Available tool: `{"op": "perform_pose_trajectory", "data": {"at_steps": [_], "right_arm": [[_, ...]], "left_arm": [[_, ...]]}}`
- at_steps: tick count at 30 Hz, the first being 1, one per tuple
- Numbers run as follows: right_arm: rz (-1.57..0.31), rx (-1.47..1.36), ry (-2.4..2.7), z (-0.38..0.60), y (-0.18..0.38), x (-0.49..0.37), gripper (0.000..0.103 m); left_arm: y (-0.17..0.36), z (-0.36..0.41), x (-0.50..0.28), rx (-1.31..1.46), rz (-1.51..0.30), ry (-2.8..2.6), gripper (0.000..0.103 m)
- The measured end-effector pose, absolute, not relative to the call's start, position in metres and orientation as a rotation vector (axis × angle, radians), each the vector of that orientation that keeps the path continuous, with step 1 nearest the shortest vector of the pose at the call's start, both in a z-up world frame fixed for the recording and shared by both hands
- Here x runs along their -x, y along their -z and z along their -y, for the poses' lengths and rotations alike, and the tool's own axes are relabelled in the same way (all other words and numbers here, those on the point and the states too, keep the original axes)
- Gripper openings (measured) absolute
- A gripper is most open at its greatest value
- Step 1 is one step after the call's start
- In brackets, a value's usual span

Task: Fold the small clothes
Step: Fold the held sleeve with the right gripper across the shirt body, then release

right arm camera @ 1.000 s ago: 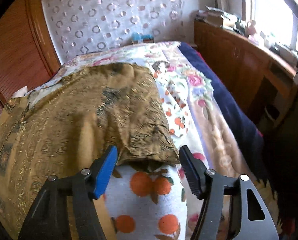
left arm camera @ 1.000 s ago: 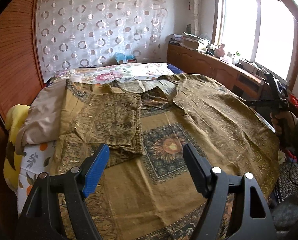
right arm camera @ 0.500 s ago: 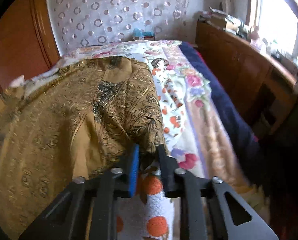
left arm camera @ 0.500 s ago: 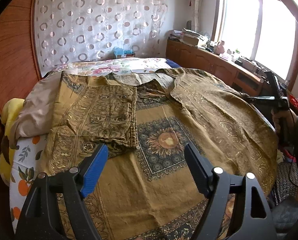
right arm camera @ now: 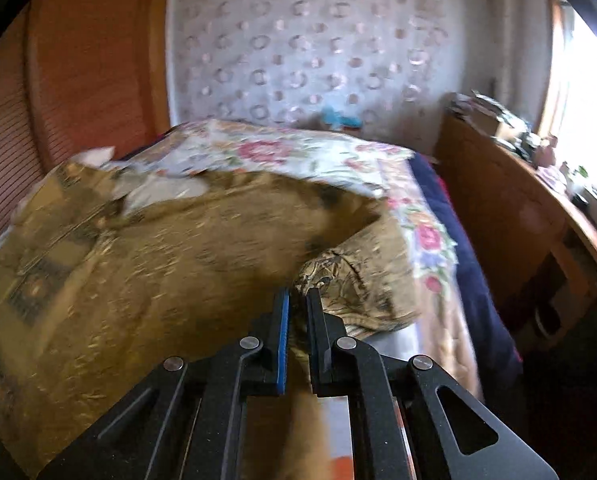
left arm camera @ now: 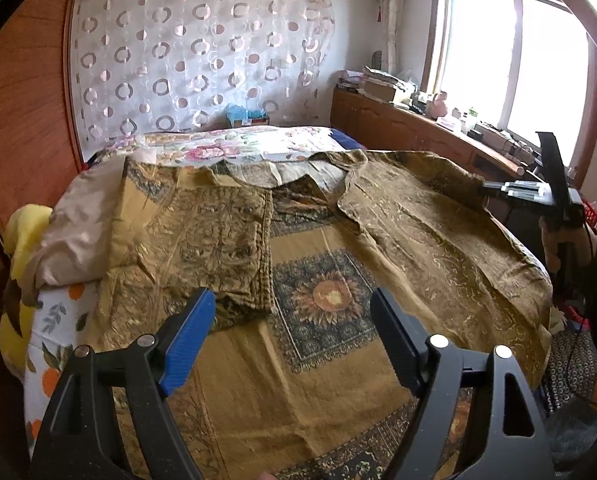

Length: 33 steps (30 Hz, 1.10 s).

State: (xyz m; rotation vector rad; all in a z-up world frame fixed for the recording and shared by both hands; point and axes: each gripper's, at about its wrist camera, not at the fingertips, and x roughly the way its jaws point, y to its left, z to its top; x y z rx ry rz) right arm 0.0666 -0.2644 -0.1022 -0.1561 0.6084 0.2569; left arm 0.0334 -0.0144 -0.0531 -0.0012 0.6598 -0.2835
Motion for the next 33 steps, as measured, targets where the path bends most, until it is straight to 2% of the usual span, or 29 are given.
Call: {"op": "perform_pose_trajectory", "data": {"at_steps": [7, 26, 27, 29, 33], "right_arm": [[-0.662, 0.142, -0.284, 0.26, 0.124, -0.068, 0.008], [-0.705, 0.147, -0.292, 0.253, 0.121, -0.076, 0.008], [-0.694, 0.14, -0.292, 0.253, 0.118, -0.073, 0.01], [-0.672, 0.138, -0.275, 0.256, 0.112, -0.066, 0.03], [-0.613, 0.128, -0.252, 0.266, 0.096, -0.05, 0.039]], "left_arm": [[0.034, 0.017, -0.043, -0.021, -0.621, 0.282, 0.081], [0.024, 0.035, -0.048, -0.018, -0.592, 0.311, 0.081], [0.024, 0.036, -0.047, -0.019, -0.592, 0.311, 0.081], [0.025, 0.036, -0.047, -0.018, -0.592, 0.312, 0.081], [0.029, 0.039, -0.046, -0.014, -0.598, 0.318, 0.081]]}}
